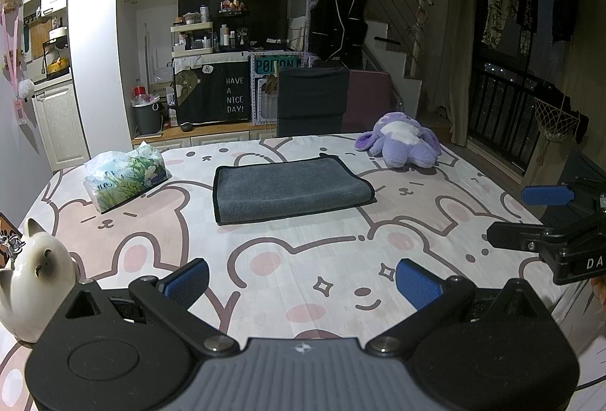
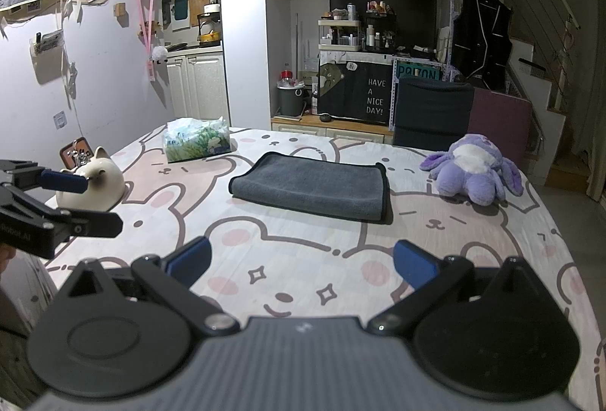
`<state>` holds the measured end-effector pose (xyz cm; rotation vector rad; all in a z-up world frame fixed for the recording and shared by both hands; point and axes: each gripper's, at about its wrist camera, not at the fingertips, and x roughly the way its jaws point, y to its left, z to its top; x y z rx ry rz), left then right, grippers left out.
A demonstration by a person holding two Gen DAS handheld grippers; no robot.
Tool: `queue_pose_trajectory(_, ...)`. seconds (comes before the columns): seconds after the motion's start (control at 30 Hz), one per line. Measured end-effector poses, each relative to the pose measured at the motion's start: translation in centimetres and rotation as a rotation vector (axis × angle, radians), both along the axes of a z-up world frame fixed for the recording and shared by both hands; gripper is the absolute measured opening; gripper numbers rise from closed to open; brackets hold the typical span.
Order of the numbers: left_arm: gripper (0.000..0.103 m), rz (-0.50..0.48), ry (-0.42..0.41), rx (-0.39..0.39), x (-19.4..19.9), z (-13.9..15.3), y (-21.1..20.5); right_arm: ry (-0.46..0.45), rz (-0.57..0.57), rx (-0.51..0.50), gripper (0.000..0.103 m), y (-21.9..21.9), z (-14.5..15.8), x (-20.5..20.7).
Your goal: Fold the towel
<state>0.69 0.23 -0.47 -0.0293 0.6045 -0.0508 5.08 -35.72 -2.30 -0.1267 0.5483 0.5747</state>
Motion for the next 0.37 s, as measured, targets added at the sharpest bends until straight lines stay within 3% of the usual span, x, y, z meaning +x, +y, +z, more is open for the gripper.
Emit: queue_pose_trajectory(0.37,0.103,0.002,0.001,0.001,-0.01,0.02,0.05,0.000,0.000,0.000,0.103,0.01,0.02,0.00)
